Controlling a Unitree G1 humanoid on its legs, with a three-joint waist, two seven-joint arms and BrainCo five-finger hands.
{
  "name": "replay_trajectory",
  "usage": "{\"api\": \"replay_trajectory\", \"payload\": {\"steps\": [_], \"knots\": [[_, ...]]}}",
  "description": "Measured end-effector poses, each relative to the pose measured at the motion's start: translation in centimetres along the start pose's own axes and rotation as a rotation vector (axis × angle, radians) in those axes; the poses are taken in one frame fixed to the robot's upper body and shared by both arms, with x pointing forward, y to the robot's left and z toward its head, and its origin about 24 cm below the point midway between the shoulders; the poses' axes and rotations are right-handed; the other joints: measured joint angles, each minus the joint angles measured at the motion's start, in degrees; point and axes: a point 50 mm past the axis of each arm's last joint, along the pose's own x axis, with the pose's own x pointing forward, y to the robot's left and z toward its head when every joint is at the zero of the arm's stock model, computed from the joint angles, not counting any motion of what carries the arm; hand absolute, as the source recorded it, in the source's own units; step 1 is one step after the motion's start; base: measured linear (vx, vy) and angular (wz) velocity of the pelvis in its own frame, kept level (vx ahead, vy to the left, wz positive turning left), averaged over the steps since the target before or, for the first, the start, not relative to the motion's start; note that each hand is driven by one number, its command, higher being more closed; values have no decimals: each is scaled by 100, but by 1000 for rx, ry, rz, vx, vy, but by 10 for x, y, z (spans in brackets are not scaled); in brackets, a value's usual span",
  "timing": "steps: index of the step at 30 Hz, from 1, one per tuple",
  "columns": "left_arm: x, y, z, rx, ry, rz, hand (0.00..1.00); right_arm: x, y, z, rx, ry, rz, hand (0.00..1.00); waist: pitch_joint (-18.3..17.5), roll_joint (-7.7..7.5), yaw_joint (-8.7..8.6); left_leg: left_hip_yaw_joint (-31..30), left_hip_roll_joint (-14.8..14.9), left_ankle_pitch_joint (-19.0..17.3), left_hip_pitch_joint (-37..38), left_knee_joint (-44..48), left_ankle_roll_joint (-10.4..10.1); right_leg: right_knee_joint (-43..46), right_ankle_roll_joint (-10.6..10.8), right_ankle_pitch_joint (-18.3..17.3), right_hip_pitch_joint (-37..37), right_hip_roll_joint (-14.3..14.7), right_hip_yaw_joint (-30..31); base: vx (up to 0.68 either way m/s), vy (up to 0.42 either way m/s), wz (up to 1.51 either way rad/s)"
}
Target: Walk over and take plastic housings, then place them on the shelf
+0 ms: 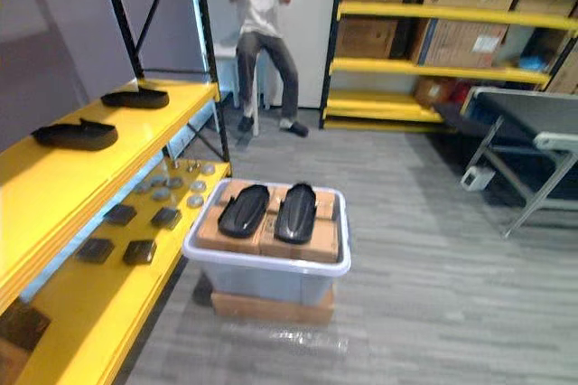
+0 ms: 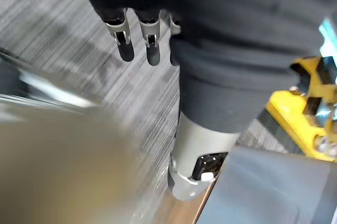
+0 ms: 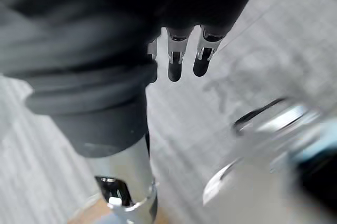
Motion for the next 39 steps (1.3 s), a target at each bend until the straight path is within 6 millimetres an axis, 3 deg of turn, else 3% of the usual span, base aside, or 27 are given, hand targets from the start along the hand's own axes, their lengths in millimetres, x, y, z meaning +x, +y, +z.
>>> {"api": "replay_trajectory", "payload": {"steps": [1,2,3,4,5,6,7,8,9,10,11,14,15,16,19,20,21,25,27,28,30,32,34,39], "knots": [[-1,2,-4,1,13,6,0,1,3,4,2,-11,4,0,33,-15,16,170,-14,-112,-54,-576,28,-94,53,-13,135,-60,102,575,120,-79],[-3,6,-14,3,47,14,0,3,2,11,4,-28,-2,0,51,-35,38,442,-144,-67,32,-2146,72,-198,180,-85,332,-225,229,553,182,-92],[-6,10,-25,34,84,14,0,4,4,14,9,-32,-2,0,37,-78,86,577,-344,464,260,-3146,409,-176,391,-214,476,-384,409,652,232,-90],[-6,15,-27,40,95,26,0,4,7,11,2,-22,4,0,-19,-180,81,722,-446,423,423,-3319,458,-126,411,-219,484,-550,439,641,228,-55],[-4,18,-21,71,81,25,0,5,15,15,-51,-33,30,0,-44,-254,-22,812,-579,262,585,-3537,564,563,517,-163,165,-688,479,633,234,-23],[-3,19,-17,88,72,21,0,5,21,18,-86,-39,46,0,-35,-262,-34,875,-595,231,696,-3646,539,1402,711,-176,-253,-731,524,501,200,-14],[-2,19,-14,101,65,19,0,5,25,20,-112,-45,61,0,-17,-285,-42,900,-625,208,796,-3742,554,2095,1075,-106,-592,-798,514,372,172,-8],[0,20,-7,129,50,14,0,5,33,23,-158,-57,85,0,24,-306,-103,893,-655,163,959,-3866,576,3045,1644,23,-1039,-862,541,335,107,12],[3,19,4,161,25,8,0,4,43,28,-226,-88,116,0,114,-311,-123,853,-663,139,1290,-4056,575,3794,1737,-38,-1386,-975,453,419,67,22],[5,19,13,185,-2,7,0,1,53,40,-297,-158,150,0,141,-277,-115,857,-670,151,1595,-4329,559,3872,1554,-143,-1614,-1245,27,409,30,19],[5,20,17,196,-18,11,0,-2,59,46,-344,-197,168,0,138,-279,-116,845,-664,167,1719,-4455,534,3727,1431,-200,-1705,-1337,-142,392,-20,22],[8,19,44,201,-111,17,0,-19,77,85,-461,-433,207,0,102,-336,-203,520,-643,221,1882,-4734,426,1810,1189,-128,-2004,-1256,221,437,-178,64],[8,26,49,210,-130,38,0,-27,81,96,-496,-517,204,0,9,-549,-190,415,-821,181,1881,-4769,314,809,1159,897,-2025,-1286,588,336,-248,54],[9,24,45,205,-114,47,0,-33,83,109,-540,-589,199,0,45,-475,-202,277,-727,124,1993,-4834,152,856,1093,953,-1987,-1205,502,328,-247,40],[5,24,24,195,-60,48,0,-54,94,131,-673,-756,220,0,-101,-237,-145,283,-382,161,1980,-5135,97,168,953,1102,-1799,-842,399,257,-190,-3],[5,23,22,194,-57,47,0,-58,97,134,-682,-781,229,0,-98,-233,-128,281,-337,169,1976,-5179,83,54,920,1157,-1793,-787,395,167,-125,-18],[5,21,22,193,-57,46,0,-64,105,137,-706,-823,250,0,-70,-245,-103,267,-279,229,1967,-5283,-19,-163,905,1252,-1743,-721,362,138,-92,3],[7,7,26,222,-75,12,0,-73,128,138,-758,-889,301,0,38,-229,-112,68,-351,242,1773,-5319,-41,-551,942,1382,-1604,-796,97,44,9,28],[8,-2,35,248,-105,5,0,-85,160,144,-797,-972,361,0,297,-221,-43,-73,-435,249,1585,-5256,-45,-771,967,1543,-1598,-878,-11,-52,82,30],[9,-4,37,257,-113,0,0,-88,167,147,-791,-993,369,0,361,-215,-22,-108,-457,253,1526,-5226,-43,-815,967,1575,-1604,-899,-56,-95,76,34],[9,-12,45,278,-142,-8,0,-103,194,164,-743,-1096,369,0,691,-198,61,-293,-525,274,1300,-5085,-21,-894,974,1651,-1622,-968,-210,-110,70,39],[10,-18,49,283,-156,-10,0,-112,210,178,-723,-1162,357,0,884,-169,112,-403,-543,291,1140,-5009,-27,-896,965,1693,-1685,-988,-275,-121,46,27],[10,-28,58,290,-184,-19,0,-122,226,203,-669,-1232,301,0,1107,-115,267,-562,-568,349,842,-4905,-39,-888,941,1739,-1842,-1004,-412,-121,16,31],[10,-39,61,312,-203,-28,0,-143,240,246,-493,-1312,174,0,1471,20,417,-766,-610,510,500,-4896,-51,-823,898,1788,-2097,-1034,-570,-92,-3,22]]}}
